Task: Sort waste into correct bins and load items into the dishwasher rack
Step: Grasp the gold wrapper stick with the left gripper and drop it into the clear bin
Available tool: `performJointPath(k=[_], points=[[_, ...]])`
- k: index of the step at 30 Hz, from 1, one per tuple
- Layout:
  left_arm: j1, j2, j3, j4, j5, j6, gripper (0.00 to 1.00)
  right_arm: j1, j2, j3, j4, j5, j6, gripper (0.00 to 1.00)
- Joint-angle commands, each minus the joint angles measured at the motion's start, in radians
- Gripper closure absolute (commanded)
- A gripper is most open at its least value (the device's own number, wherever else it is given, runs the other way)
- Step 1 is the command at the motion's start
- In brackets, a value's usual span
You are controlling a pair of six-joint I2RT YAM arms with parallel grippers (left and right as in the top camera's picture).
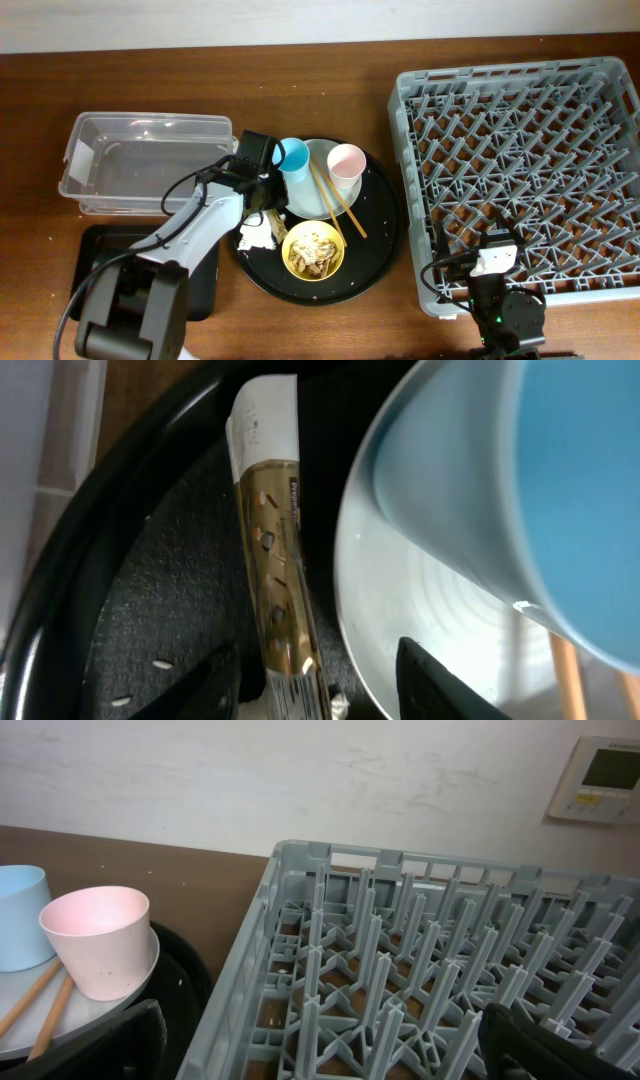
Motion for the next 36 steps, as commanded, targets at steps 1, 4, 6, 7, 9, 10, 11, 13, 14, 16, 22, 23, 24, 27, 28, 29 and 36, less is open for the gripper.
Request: performJointPath(k=[1, 4, 6, 7, 9, 10, 11, 13, 14, 16, 22, 23, 24, 27, 28, 29, 36], points=[[-0.001, 0.026, -0.003, -0.001, -0.018, -0.009, 0.63, -0.005, -0.006, -0.006, -0.004, 0.013, -0.003, 0.02], [-0.001, 0.027, -0.003, -0.005, -0.018, -0.009, 0.83, -0.005, -0.006, -0.006, -0.004, 0.012, -0.003, 0.02], [-0.001, 0.026, -0.002, -0.004, -0.017, -0.009, 0.93, -0.005, -0.007, -0.006, -0.004, 0.013, -0.003, 0.02], [-0.001, 0.026, -0.001, -0.005, -0.017, -0.009, 0.98, -0.005, -0.006, -0.006, -0.004, 0.013, -0.003, 0.02], [0.000, -0.014, 0.000, -0.009, -0.017, -0.009, 0.99, -0.005, -0.006, -0.006, -0.004, 0.013, -0.003, 0.02], [0.000, -0.050, 0.000, -0.013, -0.018, -0.009, 0.99, -0.005, -0.006, -0.006, -0.004, 0.013, -0.003, 0.02], [0.000, -0.091, 0.001, -0.018, -0.018, -0.009, 0.99, -0.005, -0.006, -0.006, -0.004, 0.013, -0.003, 0.02], [0.000, -0.206, 0.002, -0.028, -0.032, -0.008, 0.99, -0.005, -0.007, -0.006, -0.004, 0.013, -0.003, 0.02], [0.000, -0.261, 0.002, -0.029, -0.033, -0.008, 0.99, -0.005, -0.006, -0.006, -0.004, 0.013, -0.003, 0.02], [0.042, -0.387, 0.002, -0.028, -0.036, -0.009, 0.99, -0.005, -0.007, -0.006, -0.004, 0.012, -0.003, 0.02], [0.499, -0.470, 0.002, -0.012, -0.031, -0.017, 0.99, -0.005, -0.007, -0.006, -0.004, 0.013, -0.003, 0.02], [0.555, -0.469, 0.002, -0.001, -0.031, -0.017, 0.99, -0.005, -0.007, -0.006, -0.004, 0.013, -0.003, 0.02], [0.585, -0.464, 0.002, 0.003, -0.031, -0.017, 0.99, -0.005, -0.007, -0.006, -0.004, 0.013, -0.003, 0.02], [0.622, -0.406, 0.002, 0.020, -0.032, -0.017, 0.99, -0.005, -0.006, -0.006, -0.004, 0.013, -0.003, 0.02], [0.622, -0.372, 0.002, 0.041, -0.032, -0.017, 0.99, -0.005, -0.007, -0.006, -0.004, 0.013, -0.003, 0.02], [0.622, -0.348, 0.002, 0.052, -0.032, -0.017, 0.99, -0.005, -0.006, -0.006, -0.004, 0.013, -0.003, 0.02], [0.622, -0.198, 0.002, 0.070, -0.036, -0.008, 0.99, -0.005, -0.007, -0.006, -0.004, 0.013, -0.003, 0.02]])
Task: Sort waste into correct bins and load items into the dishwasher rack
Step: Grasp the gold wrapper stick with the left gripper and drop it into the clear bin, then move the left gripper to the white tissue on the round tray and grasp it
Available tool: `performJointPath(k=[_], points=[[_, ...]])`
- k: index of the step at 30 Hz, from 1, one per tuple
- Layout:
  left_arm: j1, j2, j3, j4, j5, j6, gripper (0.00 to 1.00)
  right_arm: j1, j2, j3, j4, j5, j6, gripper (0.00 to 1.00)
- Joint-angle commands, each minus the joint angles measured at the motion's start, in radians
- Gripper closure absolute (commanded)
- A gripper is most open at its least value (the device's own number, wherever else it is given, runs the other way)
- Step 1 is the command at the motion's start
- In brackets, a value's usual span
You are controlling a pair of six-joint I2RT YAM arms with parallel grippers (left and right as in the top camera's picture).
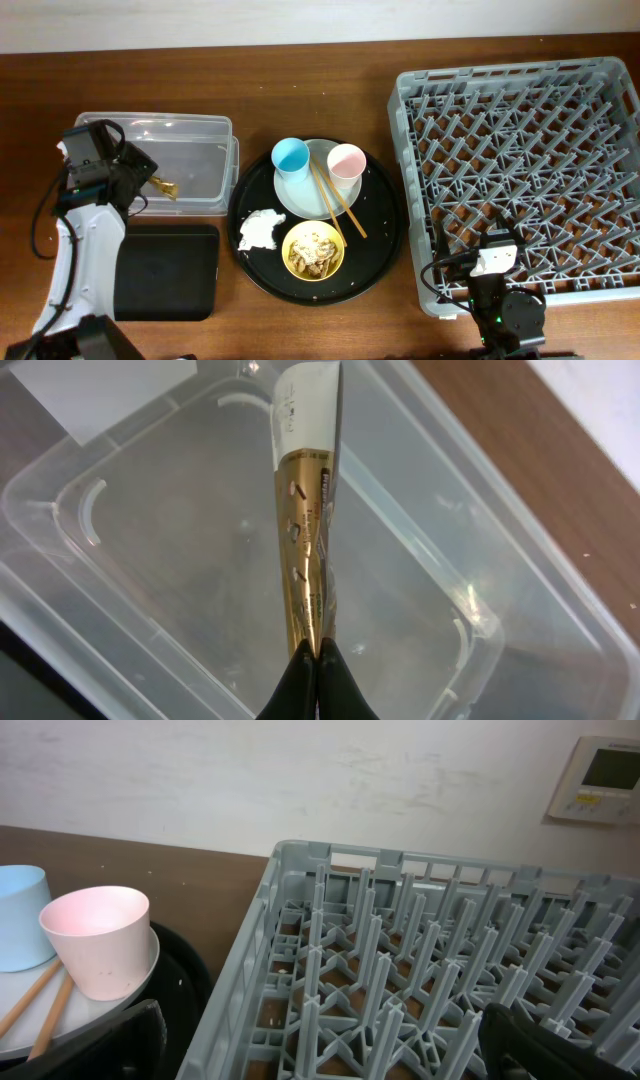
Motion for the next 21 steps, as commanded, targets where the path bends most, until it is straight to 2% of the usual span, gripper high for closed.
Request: performJointPath(k=[1, 8, 10, 11, 12, 13, 14, 15, 16, 17, 18, 21], points=[[0.006, 0.043, 0.001, 0.016, -0.008, 0.006, 0.99, -0.005, -0.006, -0.006, -0.004, 0.013, -0.003, 0.01], [0.006, 0.045, 0.001, 0.031, -0.008, 0.006, 0.99, -0.005, -0.006, -0.006, -0.004, 0.013, -0.003, 0.02], [0.006, 0.045, 0.001, 0.031, -0.007, 0.006, 0.66, -0.005, -0.006, -0.006, -0.004, 0.013, -0.003, 0.02], [0.006, 0.045, 0.001, 0.037, -0.006, 0.007, 0.60, -0.005, -0.006, -0.006, -0.004, 0.013, -0.003, 0.02], [0.006, 0.045, 0.001, 0.045, 0.001, 0.013, 0.44, -0.005, -0.007, -0.006, -0.004, 0.013, -0.003, 0.02], [0.006, 0.039, 0.001, 0.041, 0.006, 0.014, 0.41, -0.005, -0.006, -0.006, -0.004, 0.013, -0.003, 0.02], [0.006, 0.014, 0.001, 0.022, 0.040, 0.021, 0.41, -0.005, -0.007, -0.006, -0.004, 0.013, -0.003, 0.02], [0.005, -0.051, 0.001, -0.018, 0.163, 0.087, 0.43, -0.005, -0.006, -0.006, -0.004, 0.013, -0.003, 0.02], [-0.002, -0.125, 0.001, -0.095, 0.283, 0.116, 0.44, -0.005, -0.007, -0.006, -0.004, 0.013, -0.003, 0.02], [-0.031, -0.205, 0.001, -0.205, 0.342, 0.151, 0.44, -0.005, -0.006, -0.006, -0.004, 0.013, -0.003, 0.02], [-0.074, -0.274, 0.001, -0.296, 0.340, 0.183, 0.44, -0.005, -0.007, -0.006, -0.004, 0.013, -0.003, 0.02], [-0.240, -0.440, 0.001, -0.427, 0.297, 0.240, 0.51, -0.005, -0.006, -0.006, -0.004, 0.013, -0.003, 0.01]])
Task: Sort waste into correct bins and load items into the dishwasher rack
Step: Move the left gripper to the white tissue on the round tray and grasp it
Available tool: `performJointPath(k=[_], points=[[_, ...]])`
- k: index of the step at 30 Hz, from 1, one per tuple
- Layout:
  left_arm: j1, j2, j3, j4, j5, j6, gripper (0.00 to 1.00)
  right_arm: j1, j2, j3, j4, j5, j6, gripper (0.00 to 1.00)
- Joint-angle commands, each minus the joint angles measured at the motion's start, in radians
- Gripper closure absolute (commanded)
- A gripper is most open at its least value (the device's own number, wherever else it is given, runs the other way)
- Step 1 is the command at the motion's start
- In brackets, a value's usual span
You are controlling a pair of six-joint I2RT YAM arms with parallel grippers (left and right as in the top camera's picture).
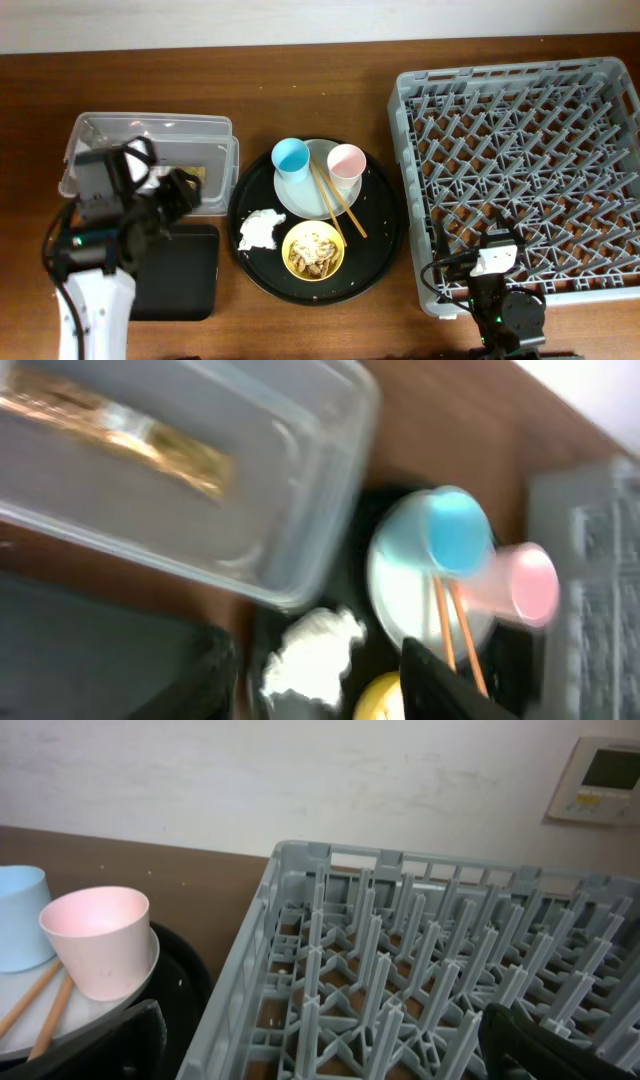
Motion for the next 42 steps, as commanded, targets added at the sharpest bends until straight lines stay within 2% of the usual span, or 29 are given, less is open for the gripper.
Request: performJointPath(k=[1, 4, 10, 13, 17, 18, 22, 26, 29, 32, 36, 37, 39, 40, 41, 42], points=[[-0.152, -0.098, 0.000, -0.056, -0.031, 0.061, 0.51, -0.005, -0.007, -0.006, -0.004, 0.013, -0.003, 0.02], [-0.331, -0.087, 0.000, -0.112, -0.190, 0.062, 0.51, -0.005, -0.006, -0.006, -0.004, 0.013, -0.003, 0.02], [-0.536, 0.046, 0.000, -0.130, -0.197, 0.060, 0.51, -0.005, -0.006, -0.006, -0.004, 0.013, -0.003, 0.02], [-0.560, 0.117, 0.000, -0.150, -0.277, 0.056, 0.50, -0.005, -0.007, -0.006, -0.004, 0.013, -0.003, 0.02], [-0.562, 0.168, 0.000, -0.149, -0.278, 0.056, 0.49, -0.005, -0.006, -0.006, -0.004, 0.013, -0.003, 0.02], [-0.562, 0.170, -0.002, -0.148, -0.278, 0.056, 0.46, -0.005, -0.007, -0.006, -0.004, 0.013, -0.003, 0.02], [-0.562, 0.171, -0.007, -0.126, -0.283, 0.056, 0.46, -0.005, -0.006, -0.006, -0.004, 0.013, -0.003, 0.02], [-0.562, 0.171, -0.114, 0.004, -0.382, 0.030, 0.46, -0.005, -0.006, -0.006, -0.004, 0.013, -0.003, 0.02], [-0.562, 0.172, -0.279, 0.253, -0.455, 0.030, 0.46, -0.005, -0.006, -0.006, -0.004, 0.013, -0.003, 0.02], [-0.562, 0.172, -0.376, 0.418, -0.475, 0.030, 0.46, -0.005, -0.007, -0.006, -0.004, 0.013, -0.003, 0.02], [-0.562, 0.240, -0.387, 0.489, -0.496, 0.030, 0.42, -0.005, -0.006, -0.006, -0.004, 0.013, -0.003, 0.01], [-0.562, 0.300, -0.387, 0.525, -0.495, 0.030, 0.38, -0.005, -0.006, -0.006, -0.004, 0.013, -0.003, 0.02], [-0.562, 0.374, -0.387, 0.564, -0.495, 0.030, 0.37, -0.005, -0.007, -0.006, -0.004, 0.013, -0.003, 0.02], [-0.562, 0.385, -0.387, 0.568, -0.495, 0.030, 0.38, -0.005, -0.007, -0.006, -0.004, 0.013, -0.003, 0.02], [-0.562, 0.385, -0.387, 0.568, -0.495, 0.030, 0.48, -0.005, -0.006, -0.006, -0.004, 0.012, -0.003, 0.01], [-0.562, 0.385, -0.387, 0.568, -0.495, 0.030, 0.64, -0.005, -0.007, -0.006, -0.004, 0.013, -0.003, 0.02]])
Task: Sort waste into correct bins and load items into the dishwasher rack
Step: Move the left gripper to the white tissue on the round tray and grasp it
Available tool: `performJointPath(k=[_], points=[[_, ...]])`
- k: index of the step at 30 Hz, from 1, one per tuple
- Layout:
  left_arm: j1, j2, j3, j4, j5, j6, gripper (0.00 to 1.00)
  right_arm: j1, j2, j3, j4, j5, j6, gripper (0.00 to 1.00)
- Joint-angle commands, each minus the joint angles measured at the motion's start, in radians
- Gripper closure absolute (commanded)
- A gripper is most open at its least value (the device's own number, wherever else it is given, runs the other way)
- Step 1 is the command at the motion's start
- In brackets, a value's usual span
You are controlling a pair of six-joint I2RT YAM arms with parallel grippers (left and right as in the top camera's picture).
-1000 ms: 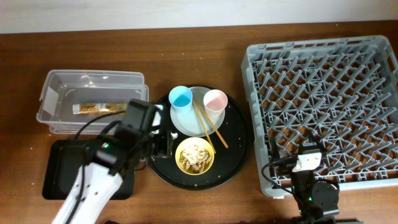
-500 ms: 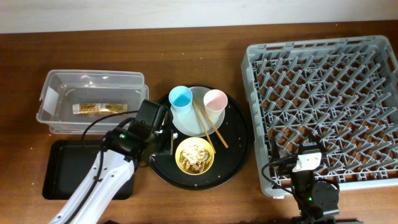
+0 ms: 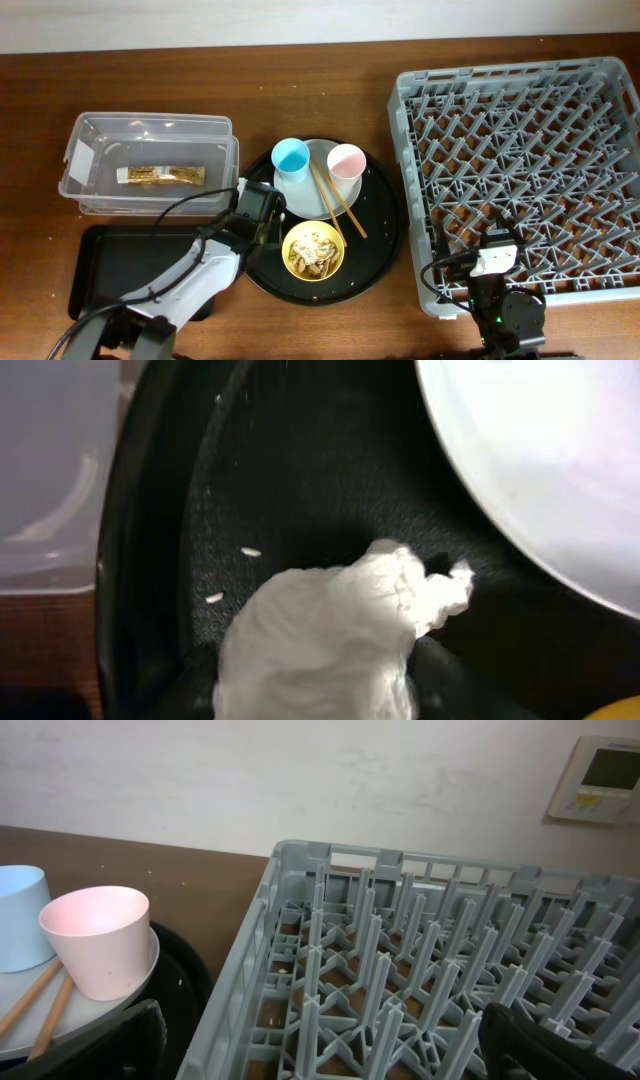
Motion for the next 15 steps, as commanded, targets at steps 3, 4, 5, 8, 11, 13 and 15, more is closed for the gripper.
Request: performJointPath(k=[3, 4, 5, 8, 11, 13, 15], points=[[-0.005, 0.005, -0.003, 0.008, -0.014, 0.001, 0.92, -0.005, -0.007, -0.006, -0.004, 0.012, -0.003, 0.02], [-0.005, 0.005, 0.005, 0.008, -0.014, 0.001, 0.99, -0.005, -0.006, -0.006, -0.004, 0.013, -0.003, 0.02], [-0.005, 0.003, 0.027, -0.010, -0.014, 0.001, 1.00, -0.005, -0.006, -0.006, -0.004, 0.013, -0.003, 0.02], [-0.005, -0.049, 0.140, -0.175, -0.014, 0.001, 1.00, -0.005, -0.007, -0.006, -0.004, 0.013, -0.003, 0.02], [-0.004, -0.142, 0.267, -0.343, -0.014, 0.001, 0.99, -0.005, -0.007, -0.006, -0.004, 0.013, -0.003, 0.02], [0.000, -0.184, 0.374, -0.456, -0.014, 0.001, 0.99, -0.005, -0.006, -0.006, -0.004, 0.013, -0.003, 0.02], [0.049, -0.194, 0.513, -0.558, -0.014, 0.002, 1.00, -0.005, -0.007, -0.006, -0.004, 0.013, -0.003, 0.02]])
